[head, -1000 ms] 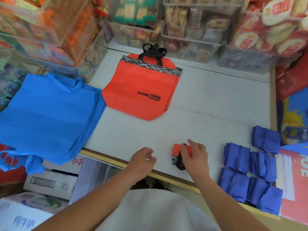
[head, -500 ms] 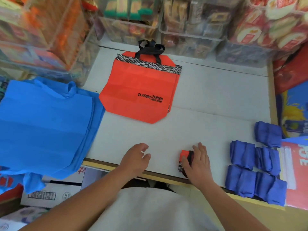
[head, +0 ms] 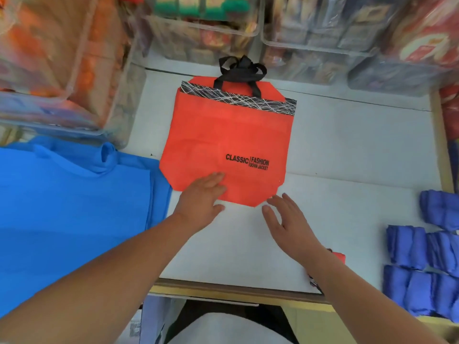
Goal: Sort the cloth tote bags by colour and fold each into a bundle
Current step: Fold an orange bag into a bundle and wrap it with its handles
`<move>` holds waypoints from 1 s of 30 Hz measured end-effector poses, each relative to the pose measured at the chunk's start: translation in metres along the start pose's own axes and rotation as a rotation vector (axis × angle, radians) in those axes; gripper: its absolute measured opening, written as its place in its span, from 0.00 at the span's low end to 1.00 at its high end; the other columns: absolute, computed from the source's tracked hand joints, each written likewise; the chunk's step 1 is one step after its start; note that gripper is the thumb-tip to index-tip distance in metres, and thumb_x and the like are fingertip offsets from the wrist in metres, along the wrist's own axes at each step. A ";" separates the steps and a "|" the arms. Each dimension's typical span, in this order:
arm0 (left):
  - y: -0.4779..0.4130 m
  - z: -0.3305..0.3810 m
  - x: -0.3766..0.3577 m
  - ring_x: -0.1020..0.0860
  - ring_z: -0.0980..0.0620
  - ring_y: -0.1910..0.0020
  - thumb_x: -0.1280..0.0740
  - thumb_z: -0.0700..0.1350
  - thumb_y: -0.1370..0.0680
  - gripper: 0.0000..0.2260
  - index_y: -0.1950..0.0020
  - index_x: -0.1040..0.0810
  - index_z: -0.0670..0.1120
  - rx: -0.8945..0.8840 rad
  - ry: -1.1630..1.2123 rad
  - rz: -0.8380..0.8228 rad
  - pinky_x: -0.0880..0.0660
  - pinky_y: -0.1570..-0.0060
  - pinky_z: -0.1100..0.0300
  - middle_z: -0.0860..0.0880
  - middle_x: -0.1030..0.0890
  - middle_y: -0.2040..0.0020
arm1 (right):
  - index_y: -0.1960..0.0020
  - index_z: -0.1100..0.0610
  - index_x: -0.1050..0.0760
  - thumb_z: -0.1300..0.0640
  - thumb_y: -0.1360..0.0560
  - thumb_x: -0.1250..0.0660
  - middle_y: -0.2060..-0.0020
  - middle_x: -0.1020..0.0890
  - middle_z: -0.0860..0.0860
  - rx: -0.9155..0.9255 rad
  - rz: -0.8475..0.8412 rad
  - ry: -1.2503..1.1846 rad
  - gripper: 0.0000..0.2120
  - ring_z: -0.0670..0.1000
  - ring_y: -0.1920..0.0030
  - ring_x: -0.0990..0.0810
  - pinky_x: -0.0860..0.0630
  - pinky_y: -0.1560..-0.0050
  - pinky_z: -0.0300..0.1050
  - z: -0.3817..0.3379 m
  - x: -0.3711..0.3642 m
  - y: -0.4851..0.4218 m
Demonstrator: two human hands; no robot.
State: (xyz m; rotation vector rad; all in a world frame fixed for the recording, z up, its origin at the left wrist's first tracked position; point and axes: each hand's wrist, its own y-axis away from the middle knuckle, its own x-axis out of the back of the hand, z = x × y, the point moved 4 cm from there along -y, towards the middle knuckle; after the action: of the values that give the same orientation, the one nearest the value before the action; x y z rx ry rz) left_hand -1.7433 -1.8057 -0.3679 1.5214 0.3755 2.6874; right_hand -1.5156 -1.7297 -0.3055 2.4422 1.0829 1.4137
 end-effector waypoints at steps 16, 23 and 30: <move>-0.006 0.018 0.002 0.19 0.43 0.44 0.23 0.35 0.41 0.18 0.54 0.16 0.44 -0.171 -0.370 0.027 0.20 0.50 0.52 0.42 0.18 0.38 | 0.32 0.50 0.25 0.43 0.18 0.40 0.33 0.23 0.43 -0.146 -0.013 -0.112 0.19 0.46 0.41 0.24 0.30 0.37 0.41 -0.006 0.010 0.022; 0.032 0.084 0.024 0.25 0.43 0.54 0.37 0.37 0.21 0.04 0.51 0.27 0.47 -0.211 -0.035 -0.008 0.28 0.49 0.50 0.46 0.22 0.53 | 0.33 0.54 0.22 0.44 0.26 0.26 0.31 0.23 0.54 0.370 0.159 0.237 0.25 0.59 0.27 0.29 0.33 0.28 0.57 0.005 0.025 0.032; 0.097 0.123 0.053 0.22 0.45 0.51 0.38 0.57 0.18 0.16 0.35 0.28 0.49 -0.062 0.006 -0.005 0.24 0.52 0.49 0.49 0.18 0.48 | 0.45 0.47 0.17 0.49 0.19 0.34 0.51 0.16 0.39 0.451 0.075 0.157 0.08 0.45 0.50 0.19 0.23 0.52 0.43 0.012 0.045 0.055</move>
State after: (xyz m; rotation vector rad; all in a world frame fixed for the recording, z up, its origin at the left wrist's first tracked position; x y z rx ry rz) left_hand -1.6580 -1.8686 -0.2410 1.4946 0.2937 2.6735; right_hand -1.4631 -1.7388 -0.2562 2.7288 1.5030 1.5461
